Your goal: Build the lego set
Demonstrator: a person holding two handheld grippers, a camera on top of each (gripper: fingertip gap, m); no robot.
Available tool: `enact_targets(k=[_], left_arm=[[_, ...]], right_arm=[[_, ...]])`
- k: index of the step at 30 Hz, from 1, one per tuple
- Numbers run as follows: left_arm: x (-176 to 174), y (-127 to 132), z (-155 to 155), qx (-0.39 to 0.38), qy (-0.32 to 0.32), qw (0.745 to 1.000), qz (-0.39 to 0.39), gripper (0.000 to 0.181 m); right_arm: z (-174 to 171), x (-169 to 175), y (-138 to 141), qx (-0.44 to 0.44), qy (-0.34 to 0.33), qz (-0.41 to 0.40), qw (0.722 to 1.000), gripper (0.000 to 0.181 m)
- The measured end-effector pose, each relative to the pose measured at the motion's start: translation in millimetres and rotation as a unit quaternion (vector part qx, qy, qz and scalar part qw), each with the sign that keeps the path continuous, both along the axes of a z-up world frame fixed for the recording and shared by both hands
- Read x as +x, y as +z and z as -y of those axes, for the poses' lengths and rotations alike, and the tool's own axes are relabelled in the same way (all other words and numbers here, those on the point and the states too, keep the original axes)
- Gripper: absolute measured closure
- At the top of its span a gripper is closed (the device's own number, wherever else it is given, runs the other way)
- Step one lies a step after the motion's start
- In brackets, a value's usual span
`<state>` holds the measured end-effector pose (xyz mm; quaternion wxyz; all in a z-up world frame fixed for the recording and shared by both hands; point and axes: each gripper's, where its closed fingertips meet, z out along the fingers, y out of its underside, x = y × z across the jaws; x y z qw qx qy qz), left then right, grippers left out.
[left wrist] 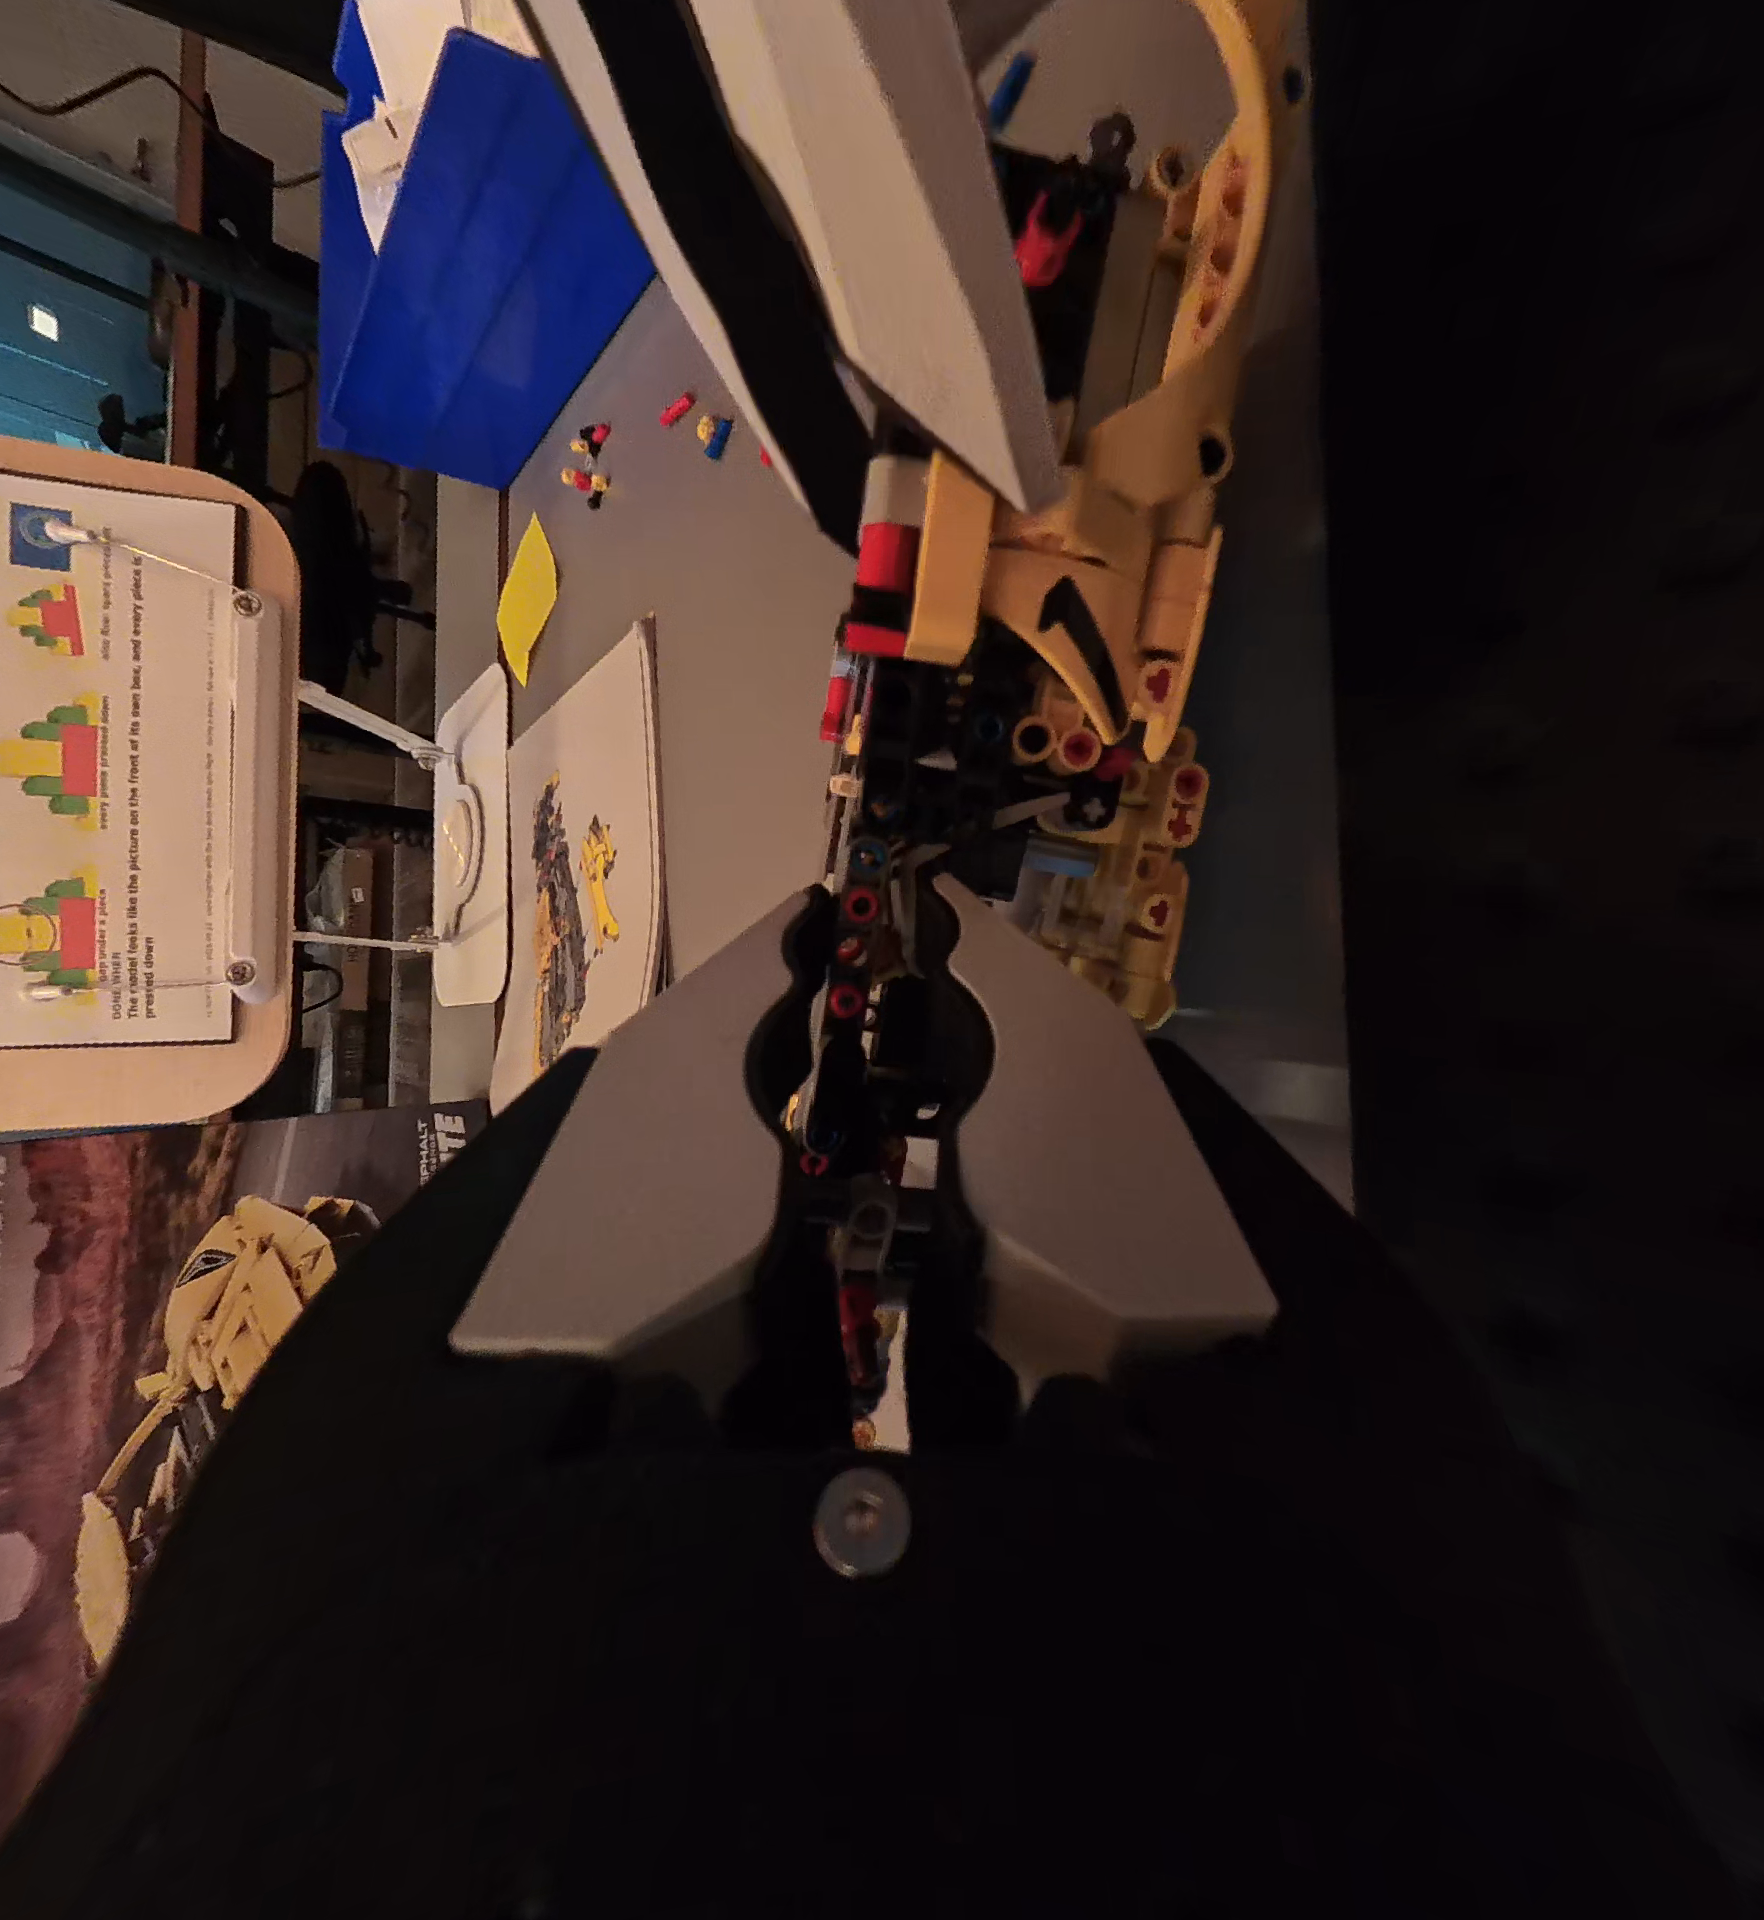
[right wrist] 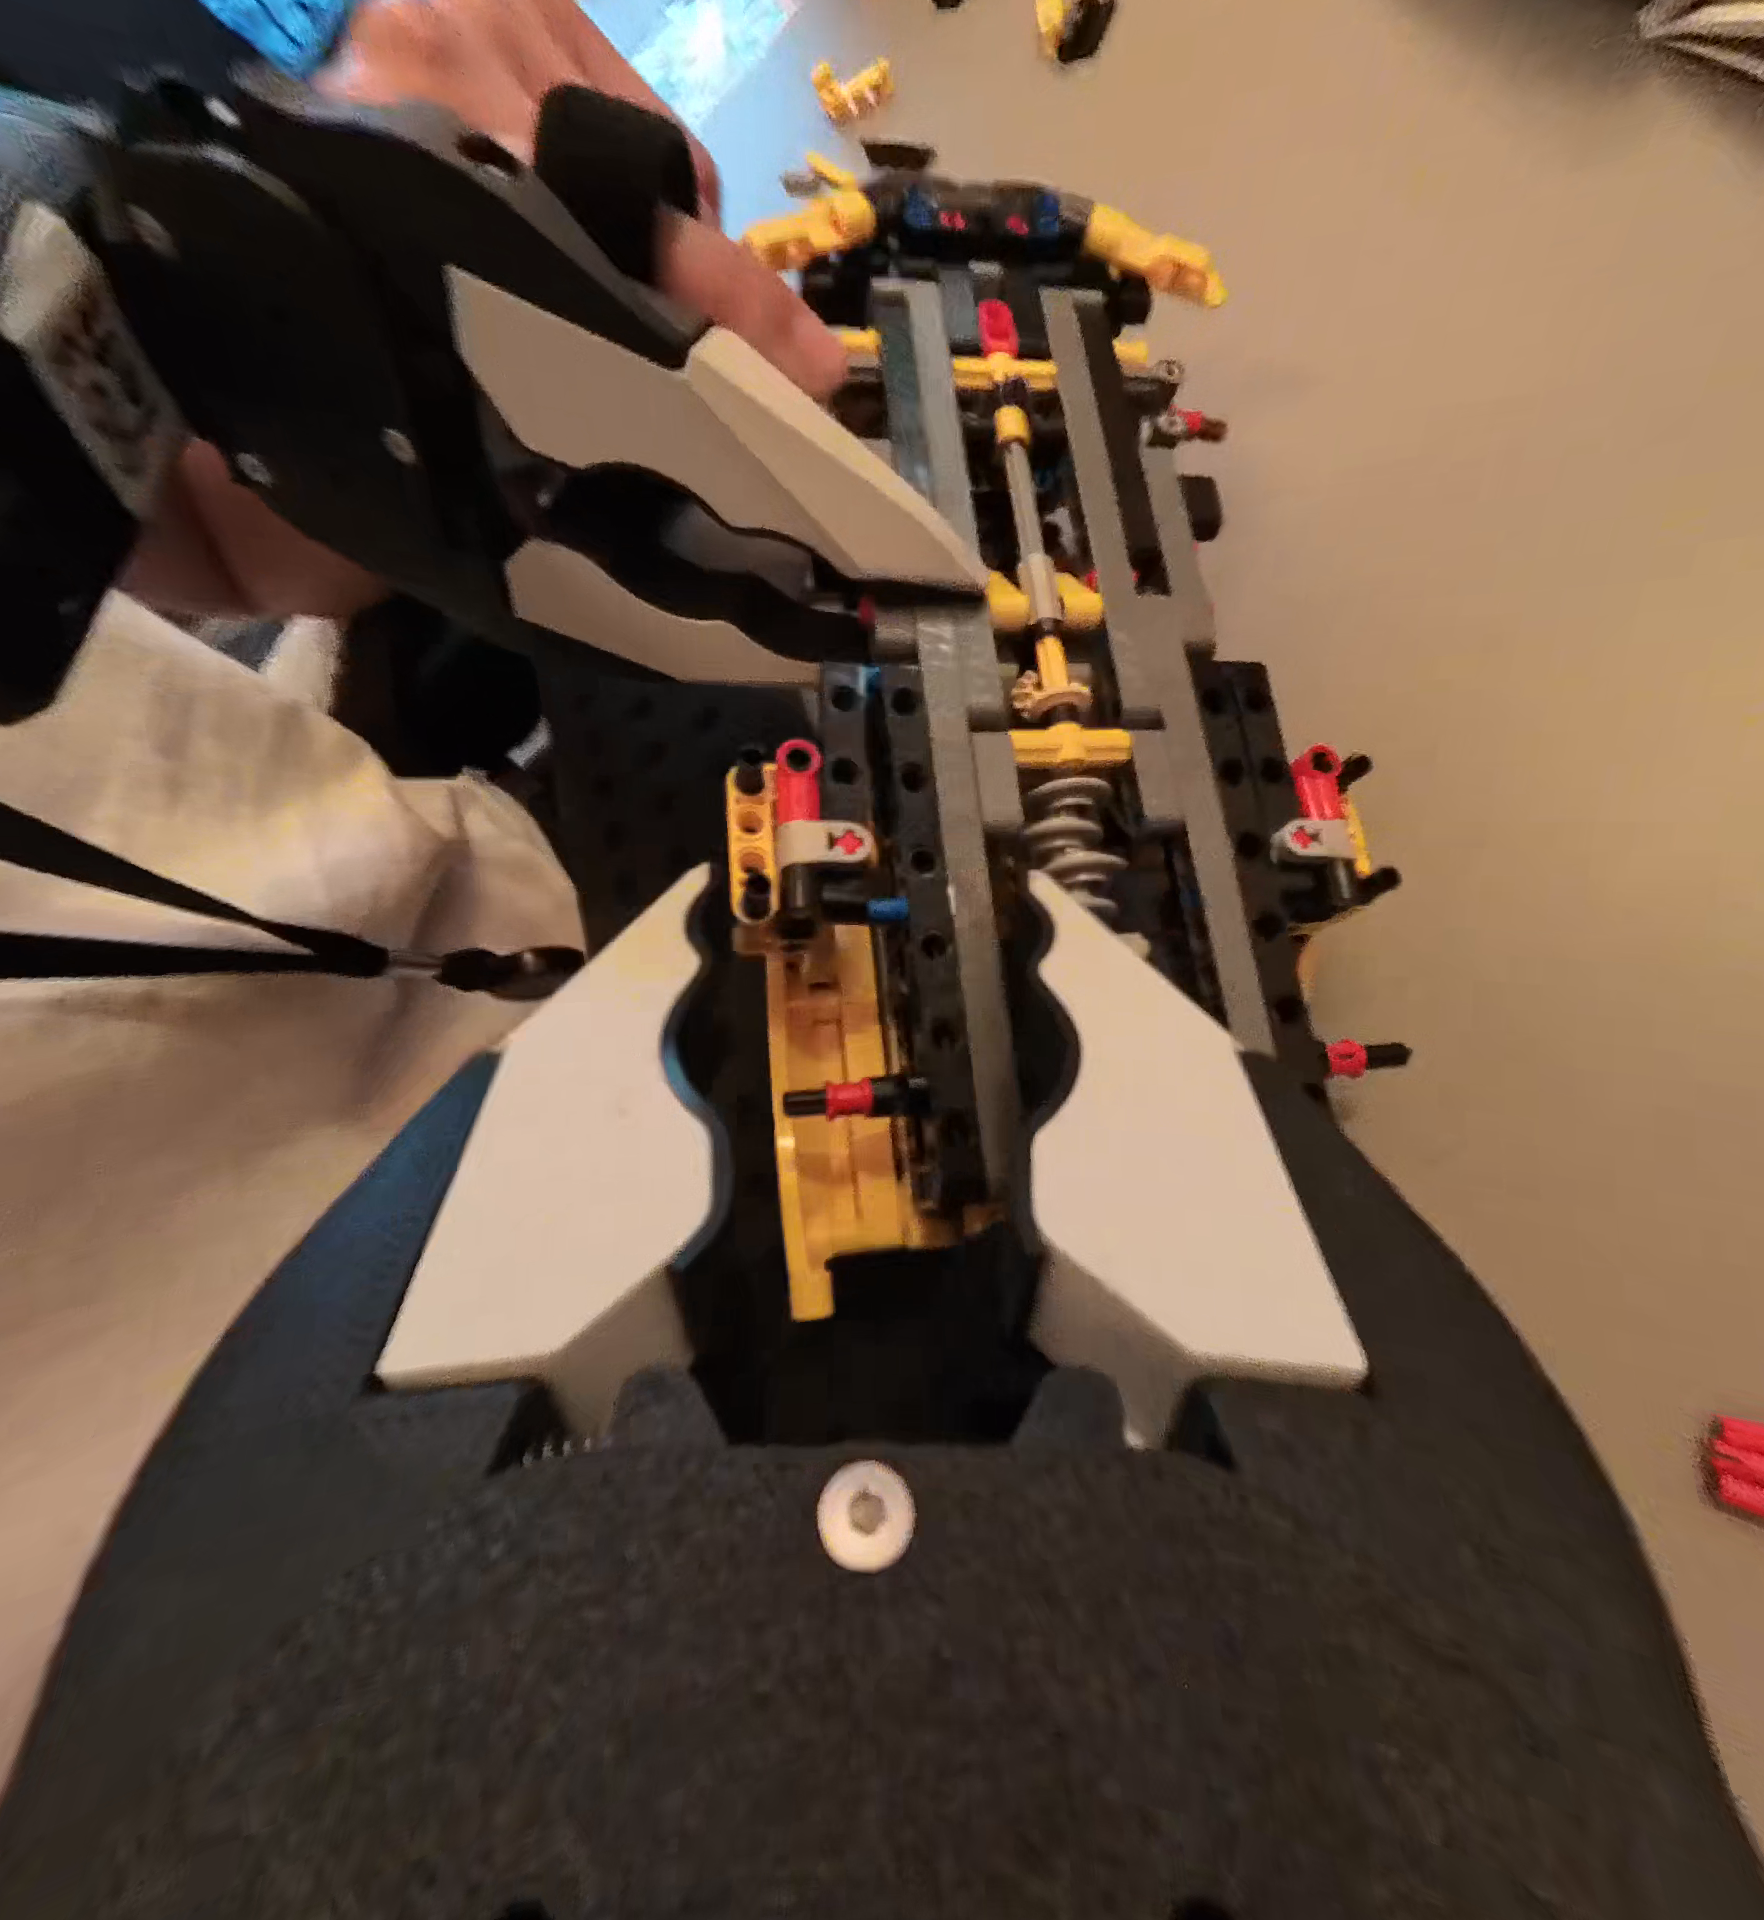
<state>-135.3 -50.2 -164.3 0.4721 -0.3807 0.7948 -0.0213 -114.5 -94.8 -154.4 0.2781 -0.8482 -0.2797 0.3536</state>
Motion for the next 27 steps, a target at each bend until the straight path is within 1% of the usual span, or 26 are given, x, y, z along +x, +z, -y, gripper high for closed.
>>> enact_targets(k=[1,6,12,15,17,19,20,22,24,25,26,27], left_arm=[[0,0,0,0.003,0.001,1.0,0.001,0.166],[0,0,1,0.004,0.002,1.0,0.006,0.167],[0,0,2,0.013,0.008,1.0,0.006,0.167],[0,0,0,0.009,0.009,1.0,0.008,0.167],[-1,0,-2,-0.003,0.009,1.0,0.009,0.166],[-1,0,-4,-0.008,0.01,1.0,0.008,0.166],[-1,0,-5,-0.011,0.013,1.0,0.005,0.166],[0,0,-6,-0.015,0.016,1.0,-0.002,0.166],[2,0,-5,-0.006,0.012,1.0,-0.009,0.166],[4,0,-4,0.004,0.008,1.0,-0.009,0.167],[4,0,-3,0.014,0.005,1.0,-0.008,0.167],[5,0,-2,0.023,0.002,1.0,-0.006,0.166]], right_arm=[[0,-1,2,0.005,0.004,0.0,1.0,0.132],[2,-1,1,0.011,0.007,-0.001,1.0,0.133],[2,-2,-1,0.042,0.018,0.012,0.999,0.134],[0,-1,1,0.036,0.013,0.015,0.999,0.133],[-4,1,5,0.073,0.001,0.041,0.996,0.13],[-7,5,13,0.129,-0.009,0.088,0.988,0.115],[-7,6,16,0.148,-0.014,0.108,0.983,0.114],[-2,-1,16,0.168,-0.003,0.146,0.975,0.114],[-4,-7,14,0.193,-0.003,0.186,0.963,0.118],[-6,-11,16,0.197,-0.001,0.187,0.963,0.126],[-7,-14,19,0.192,-0.002,0.169,0.967,0.139],[-7,-17,22,0.175,0.002,0.14,0.975,0.146]])
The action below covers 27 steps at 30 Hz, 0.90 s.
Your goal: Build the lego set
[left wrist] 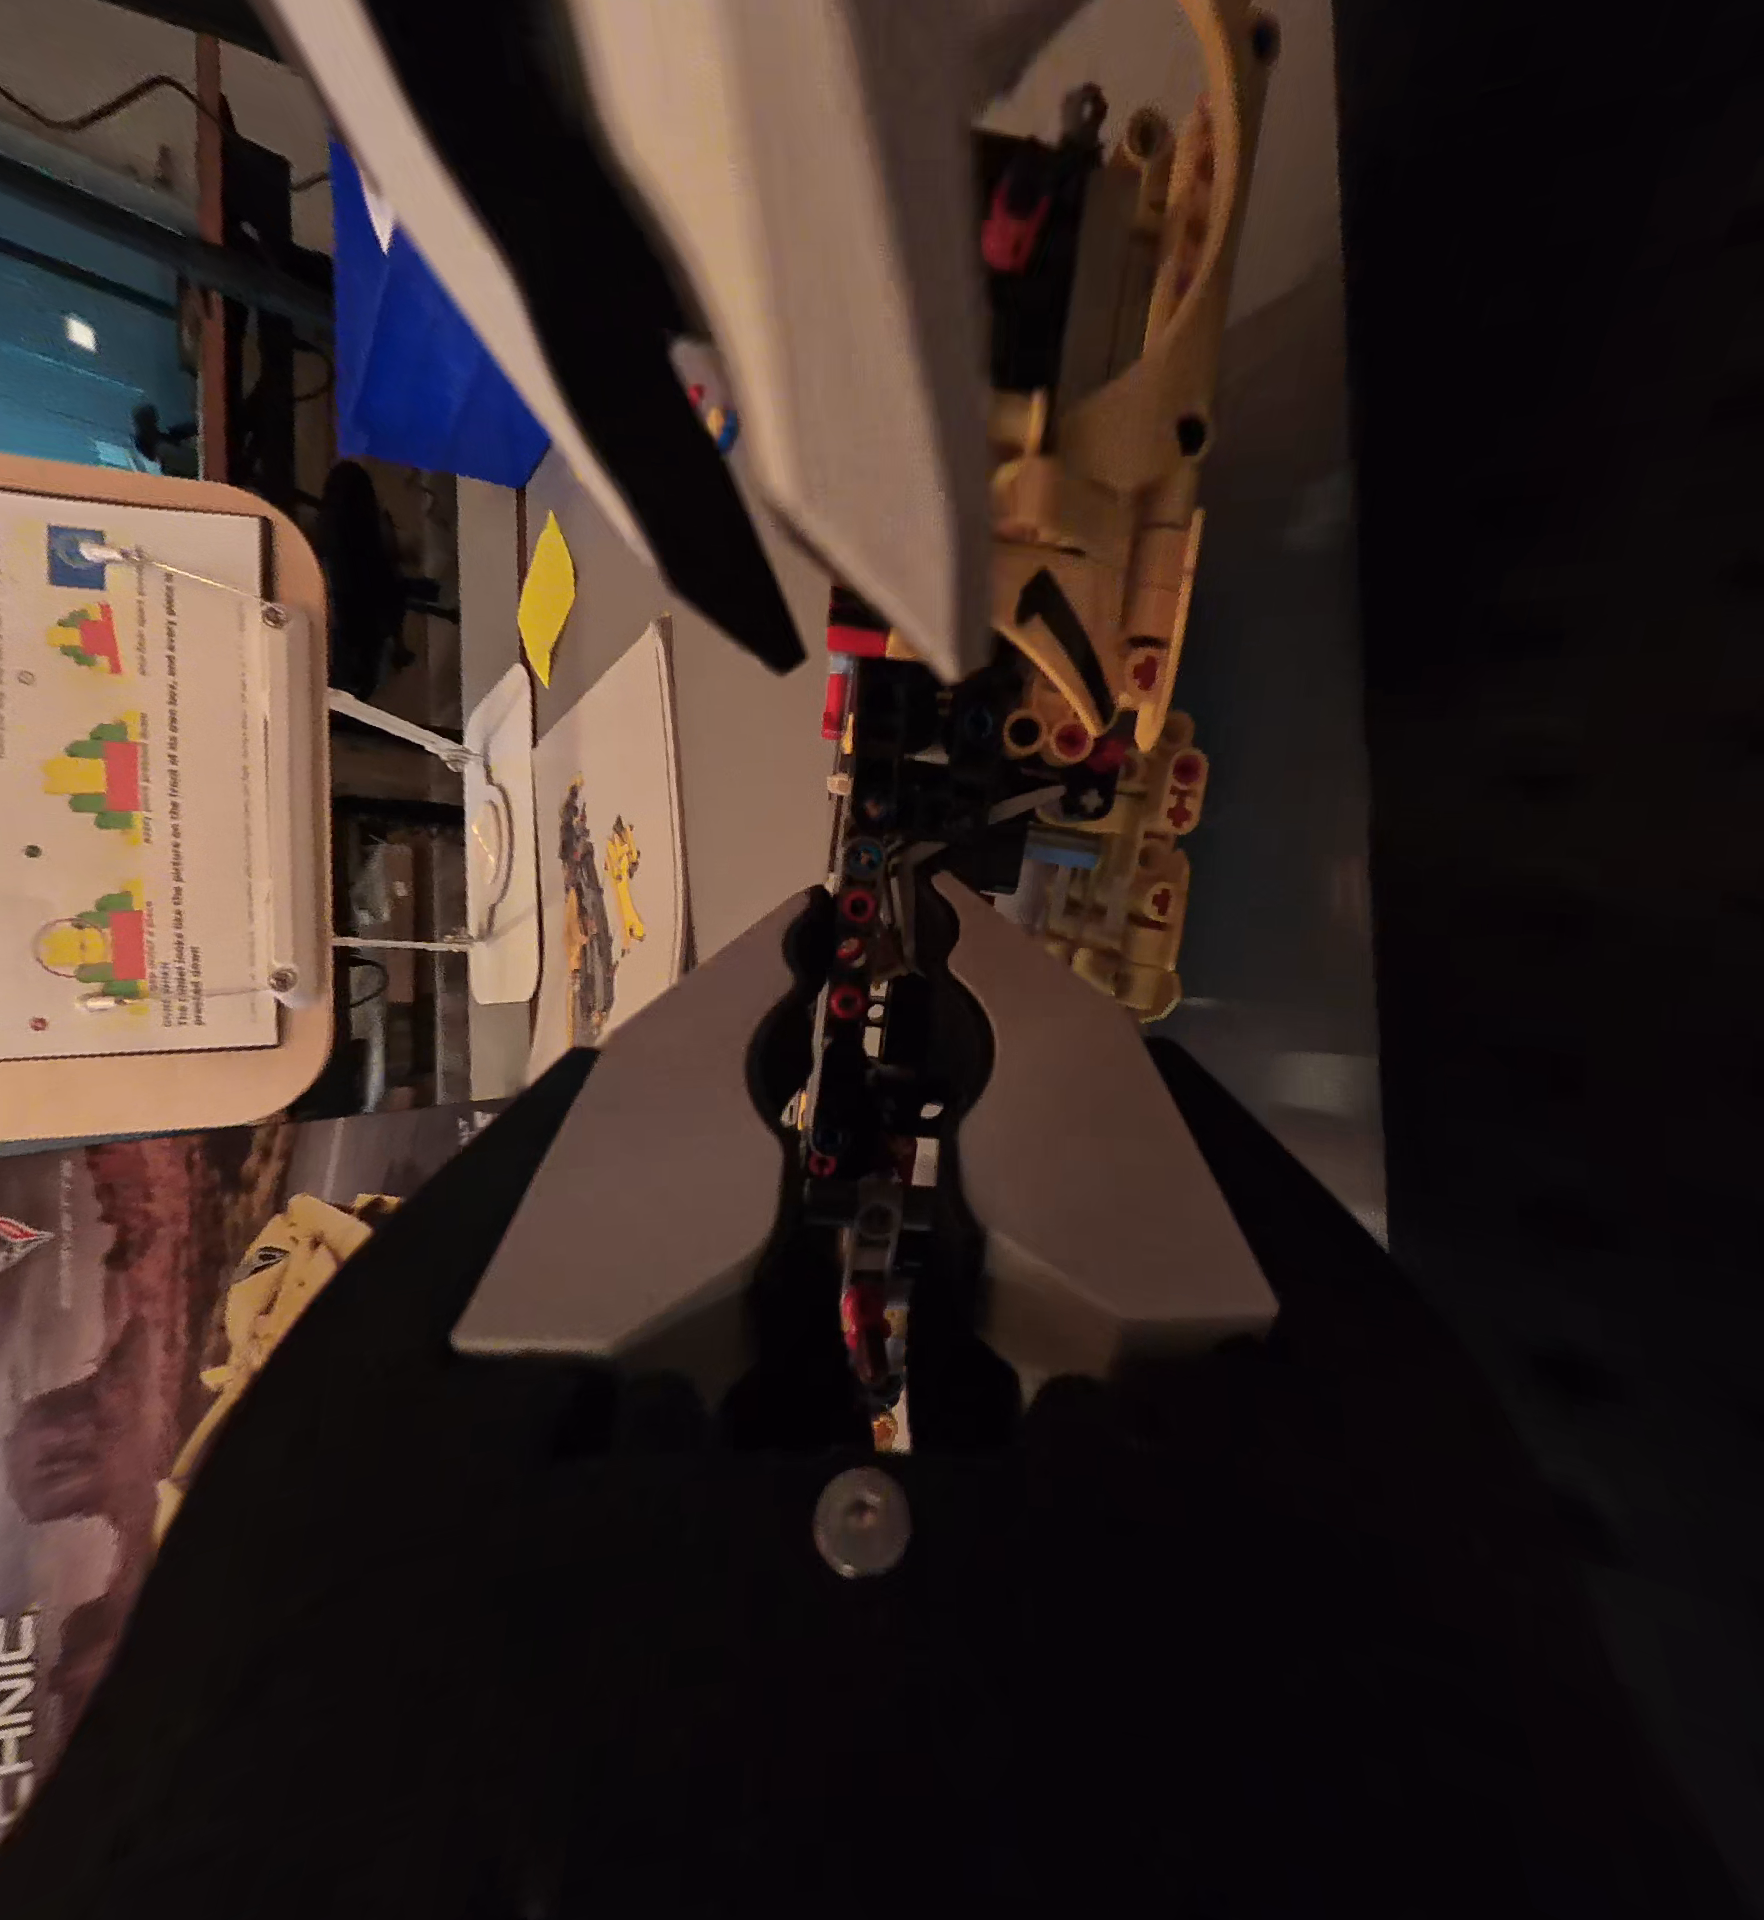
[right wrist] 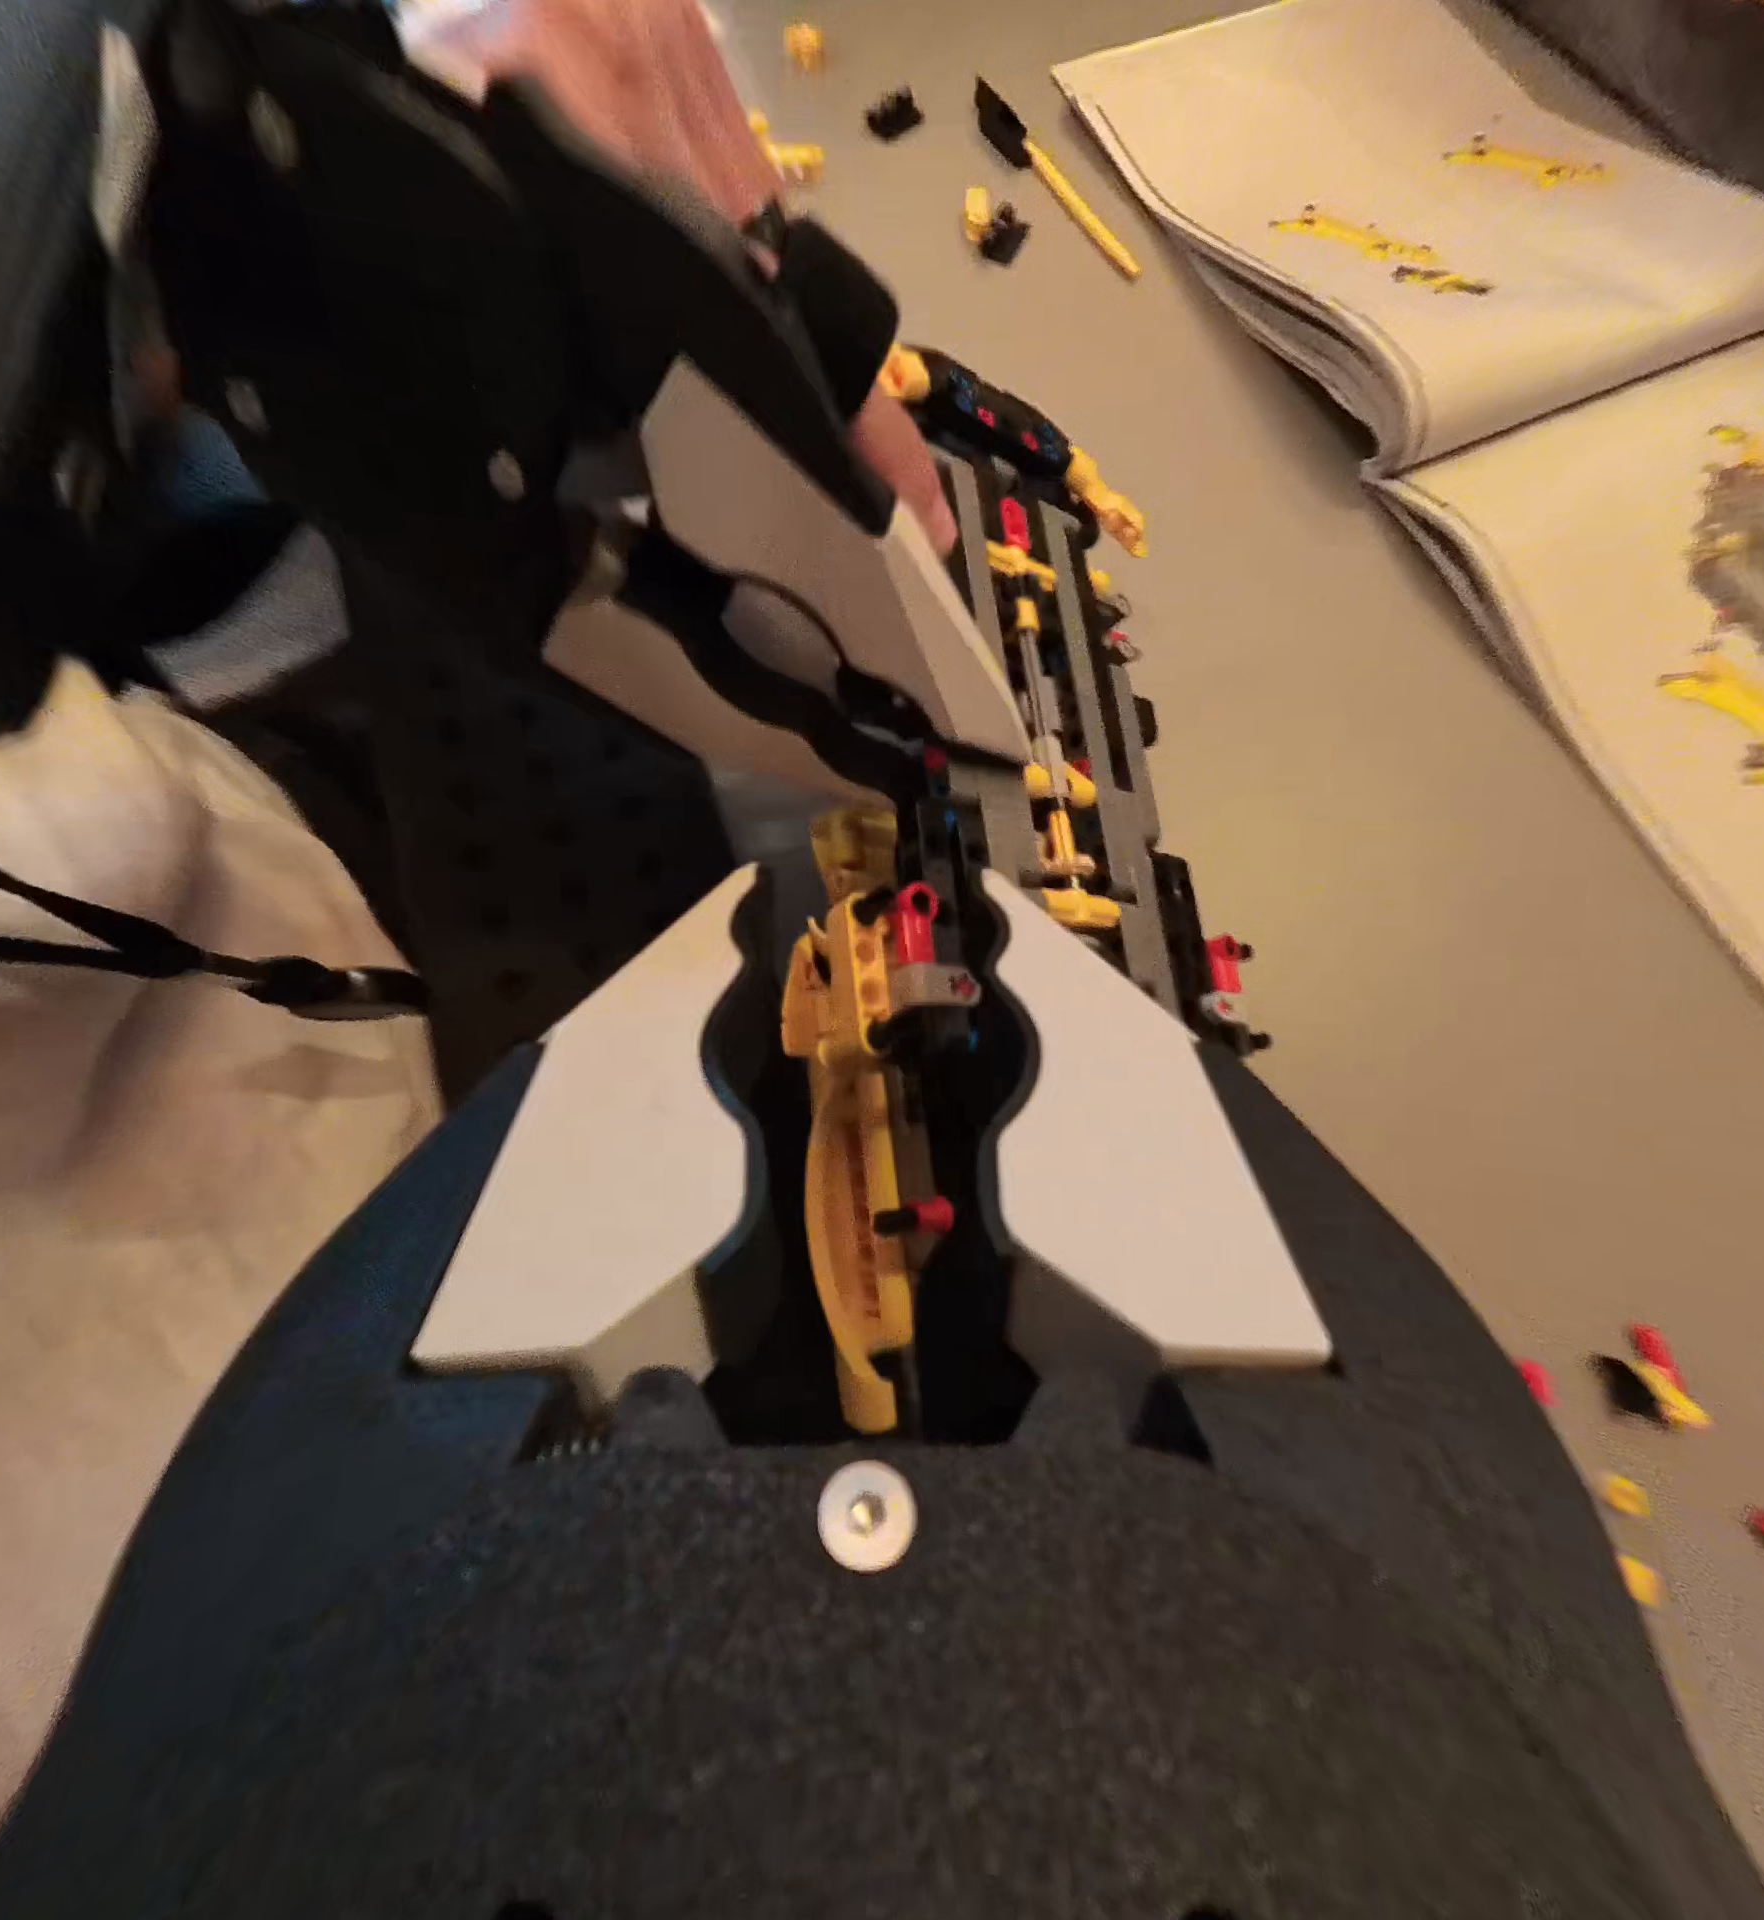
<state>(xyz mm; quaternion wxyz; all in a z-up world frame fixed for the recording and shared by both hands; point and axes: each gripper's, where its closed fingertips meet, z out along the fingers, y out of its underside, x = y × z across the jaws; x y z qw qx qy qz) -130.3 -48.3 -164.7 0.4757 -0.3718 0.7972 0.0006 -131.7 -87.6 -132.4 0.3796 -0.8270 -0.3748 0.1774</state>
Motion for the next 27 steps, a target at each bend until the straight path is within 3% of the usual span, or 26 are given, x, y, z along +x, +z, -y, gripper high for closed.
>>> enact_targets(k=[2,5,8,10,14,19,24,27], left_arm=[[-1,0,1,0.016,-0.003,1.0,-0.001,0.166],[-1,0,2,0.039,-0.006,0.999,-0.003,0.166],[-1,0,3,0.048,-0.007,0.999,-0.004,0.167],[-1,0,2,0.051,-0.004,0.999,-0.004,0.167],[-1,0,2,0.044,0.0,0.999,-0.002,0.167],[-2,-1,4,0.037,-0.003,0.999,0.003,0.166],[-2,-1,2,0.025,0.009,1.0,0.005,0.166],[-3,-1,4,0.034,0.006,0.999,0.003,0.166]], right_arm=[[-3,-1,-3,-0.065,0.001,-0.035,0.997,0.15],[-6,1,-16,-0.123,0.016,-0.005,0.992,0.145],[-8,-2,-12,-0.164,0.034,-0.005,0.986,0.158],[-9,-4,-6,-0.17,0.049,0.0,0.984,0.167],[-8,-4,-11,-0.178,0.056,0.06,0.981,0.158],[-10,-2,-16,-0.18,0.045,0.088,0.979,0.168],[-4,-5,-15,-0.194,0.046,0.113,0.973,0.161],[-6,-3,-17,-0.201,0.032,0.113,0.973,0.171]])
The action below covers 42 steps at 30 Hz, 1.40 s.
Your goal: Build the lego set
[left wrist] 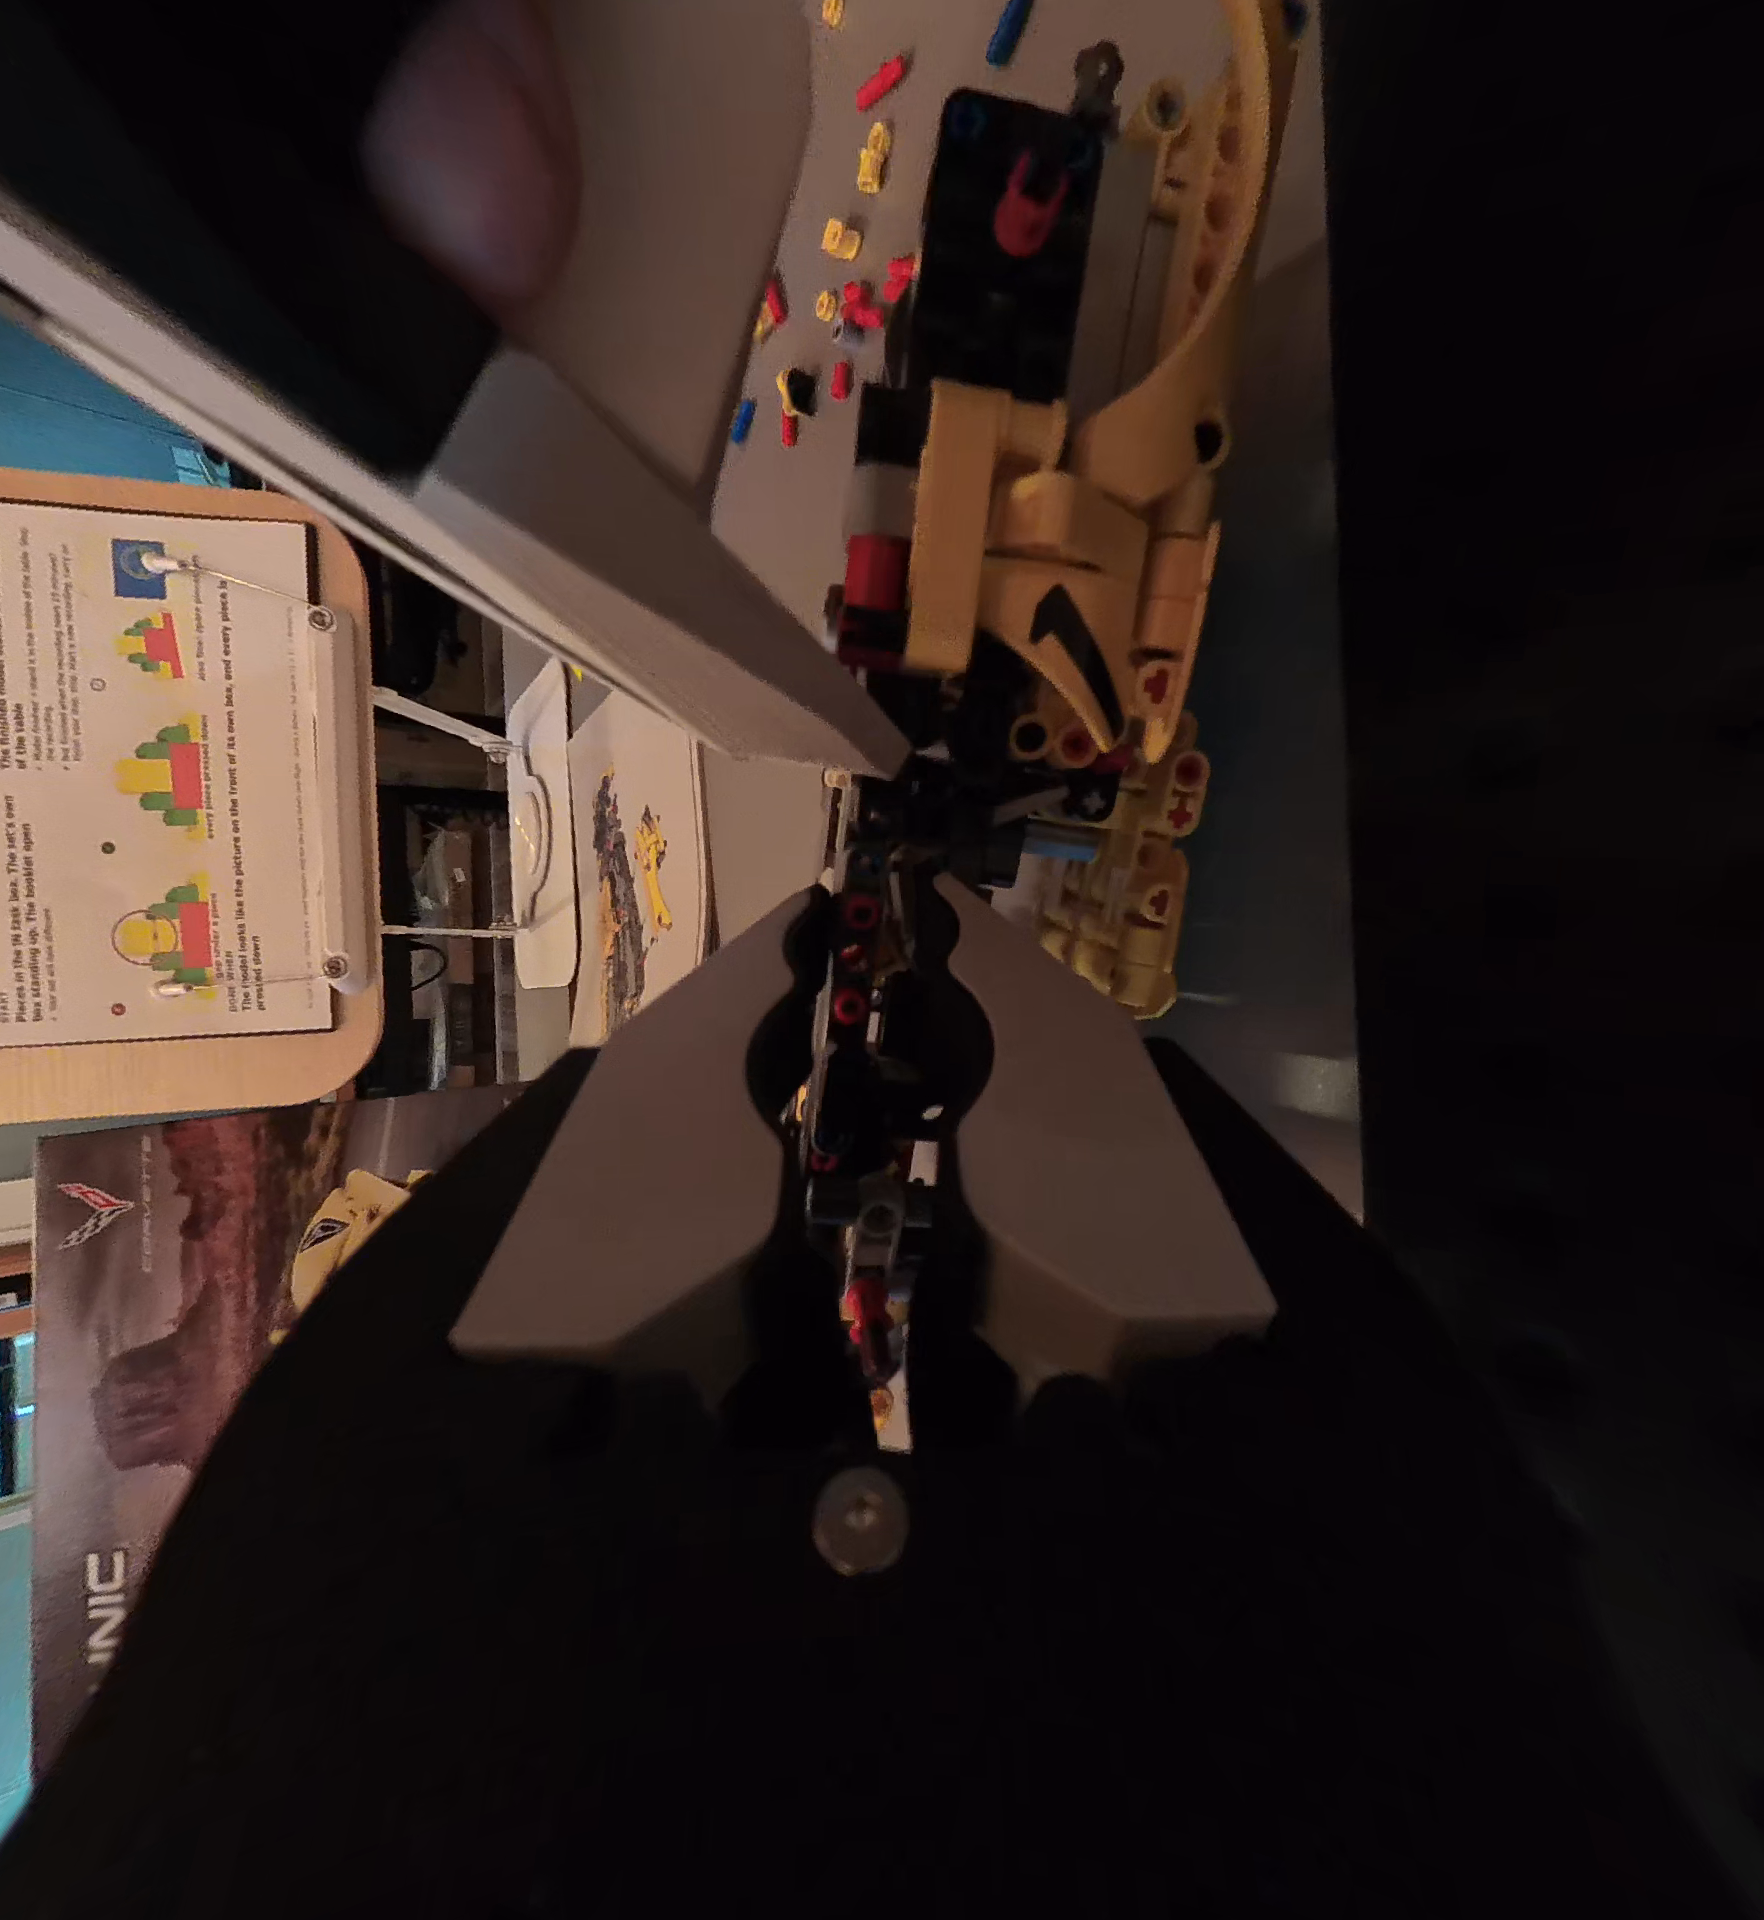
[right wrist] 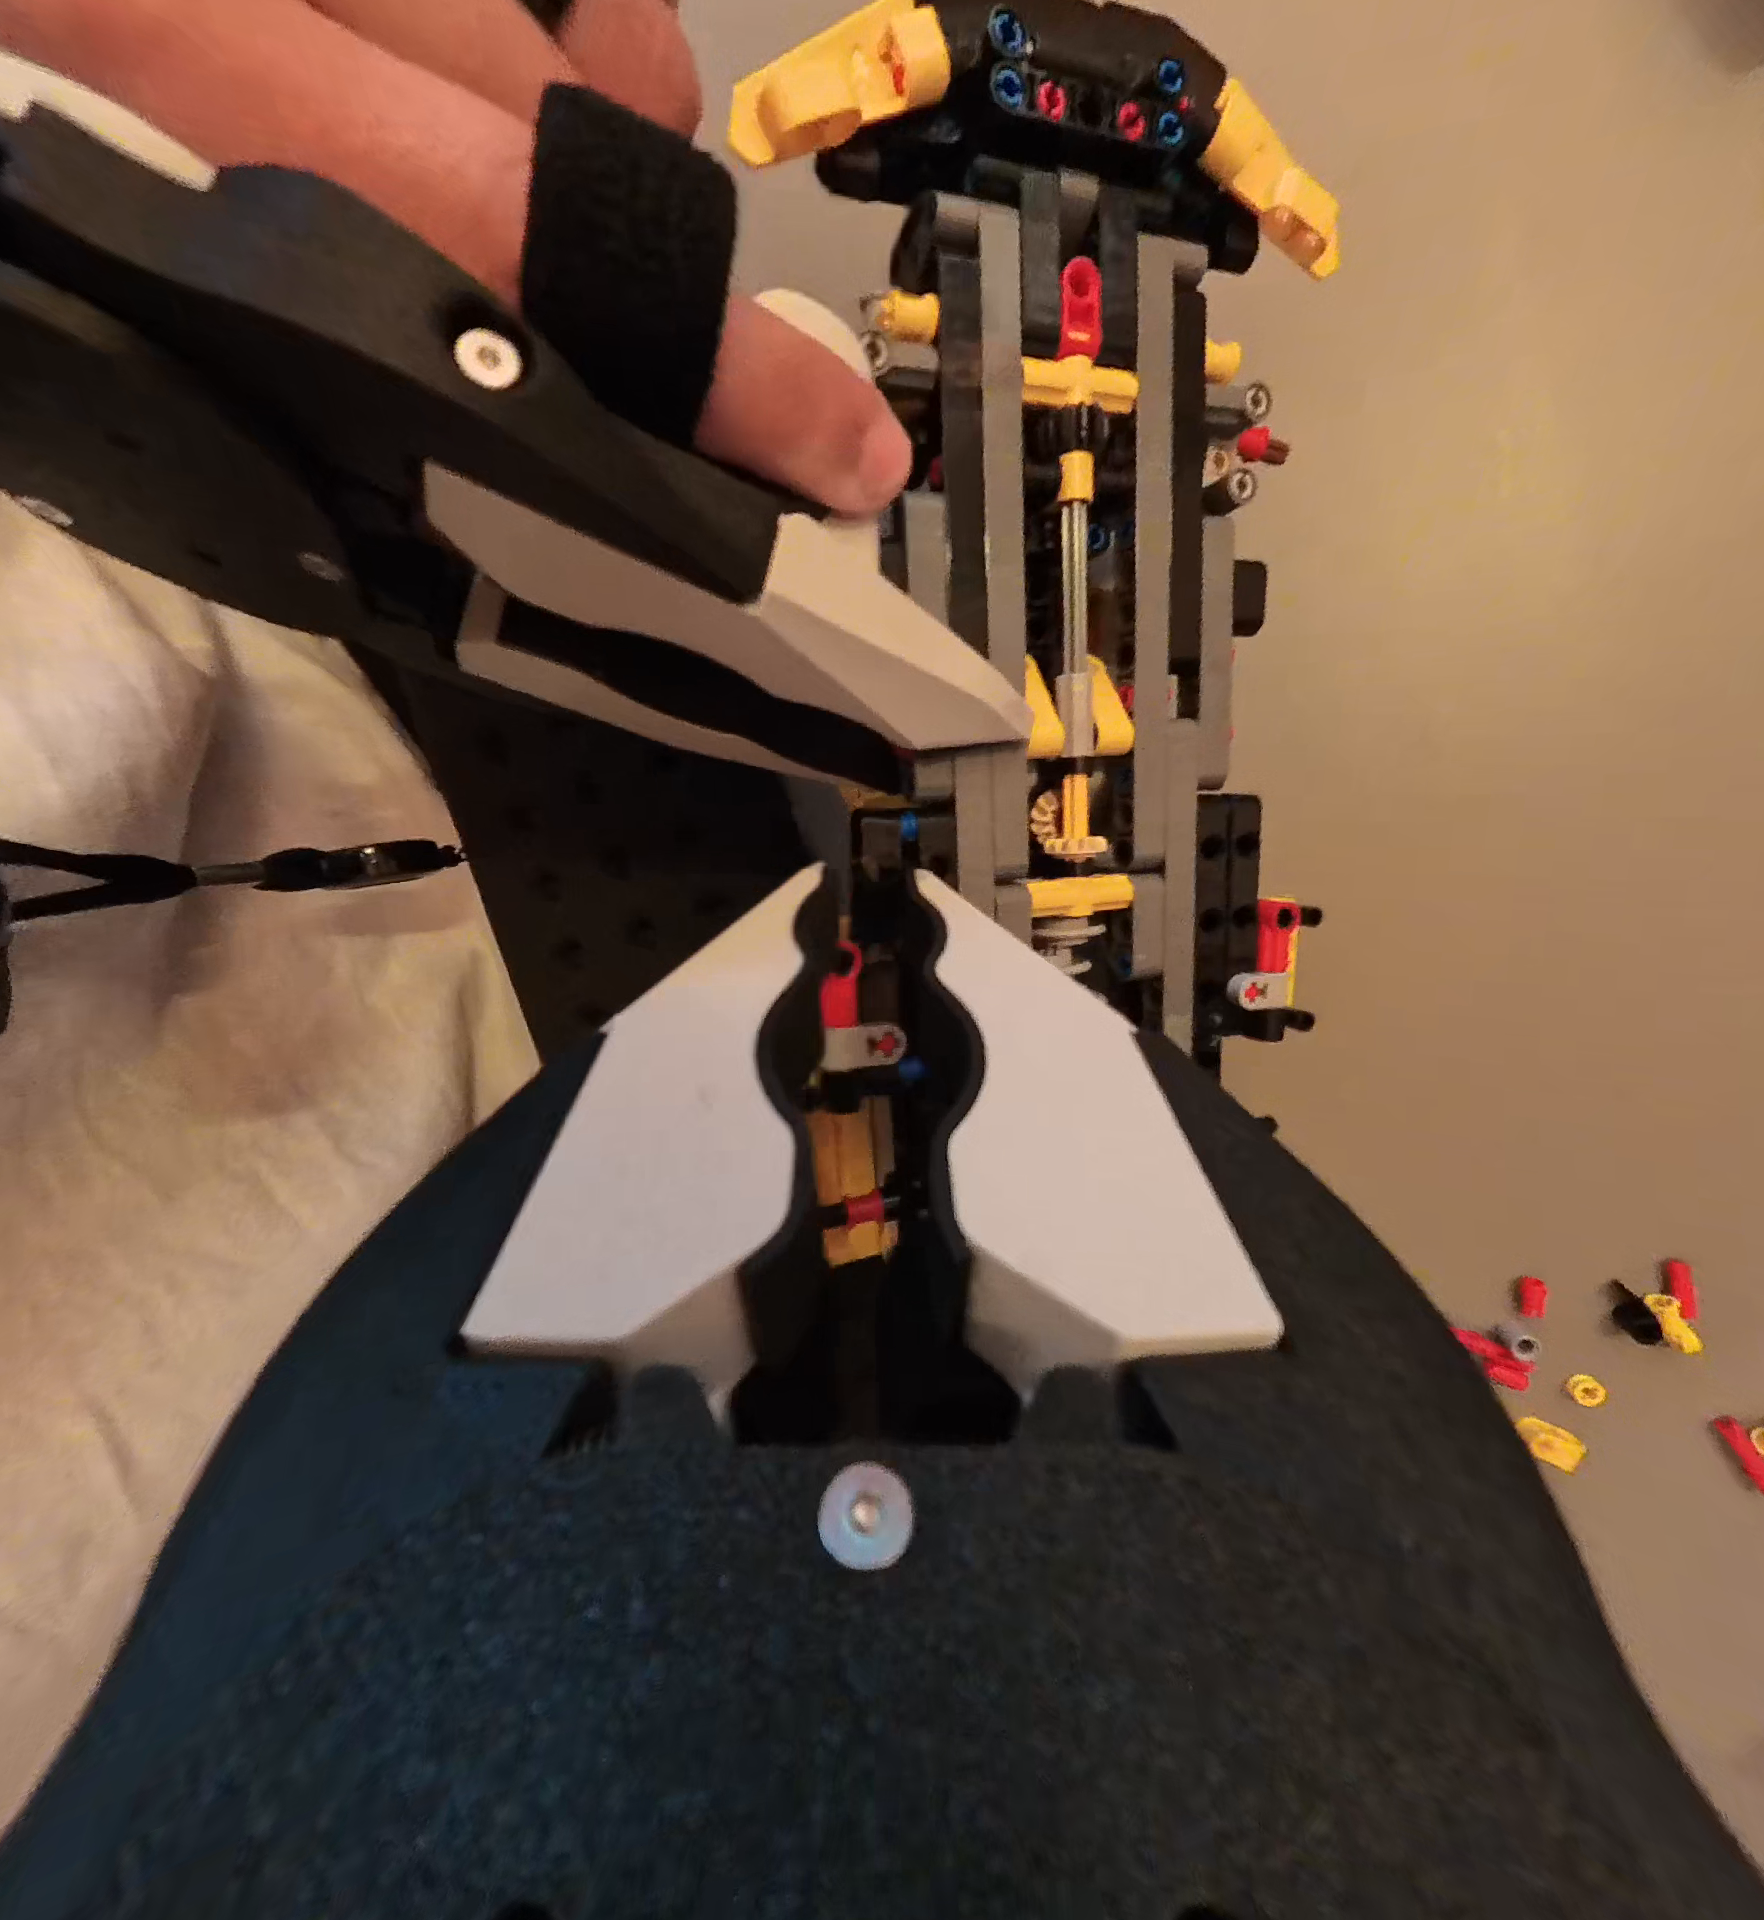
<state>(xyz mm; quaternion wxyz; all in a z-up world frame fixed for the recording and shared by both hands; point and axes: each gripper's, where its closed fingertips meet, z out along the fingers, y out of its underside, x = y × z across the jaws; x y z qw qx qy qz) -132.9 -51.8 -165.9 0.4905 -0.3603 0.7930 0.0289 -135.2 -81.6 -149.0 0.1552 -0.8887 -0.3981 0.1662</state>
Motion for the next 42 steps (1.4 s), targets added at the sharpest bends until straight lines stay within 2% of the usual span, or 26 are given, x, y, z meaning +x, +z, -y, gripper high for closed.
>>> enact_targets(k=[3,7,12,16,19,21,22,23,27,35,38,42], left_arm=[[0,0,2,-0.005,-0.001,1.0,0.006,0.167],[0,0,4,-0.004,-0.001,1.0,0.004,0.166],[0,-1,2,-0.004,0.0,1.0,0.014,0.165],[3,-1,8,-0.006,-0.01,1.0,0.02,0.166],[5,-2,6,0.002,-0.007,1.0,0.022,0.166],[5,-1,7,0.03,-0.026,0.999,0.016,0.166],[4,1,6,0.04,-0.022,0.999,0.013,0.167],[3,2,5,0.028,-0.016,0.999,0.014,0.167],[4,1,10,0.032,-0.032,0.999,0.022,0.167],[5,1,9,0.025,-0.024,0.999,0.026,0.167],[5,0,8,0.03,-0.023,0.999,0.026,0.166],[5,1,10,0.026,-0.022,0.999,0.029,0.167]], right_arm=[[2,0,-1,-0.007,-0.003,-0.002,1.0,0.174],[5,-2,-4,0.025,0.031,0.036,0.999,0.174],[2,-3,-2,0.02,0.009,-0.025,0.999,0.176],[9,-3,-2,-0.018,-0.009,-0.09,0.996,0.175],[22,-18,5,-0.025,0.03,-0.12,0.992,0.176],[10,1,-1,0.016,0.038,-0.04,0.998,0.175],[4,4,6,0.002,0.001,-0.065,0.998,0.176],[5,3,7,-0.005,-0.008,-0.083,0.996,0.176],[13,0,3,-0.005,0.007,-0.082,0.997,0.175],[10,3,1,-0.027,-0.017,-0.076,0.997,0.175],[9,3,2,-0.041,-0.041,-0.097,0.994,0.175],[10,3,0,-0.016,-0.033,-0.085,0.996,0.175]])
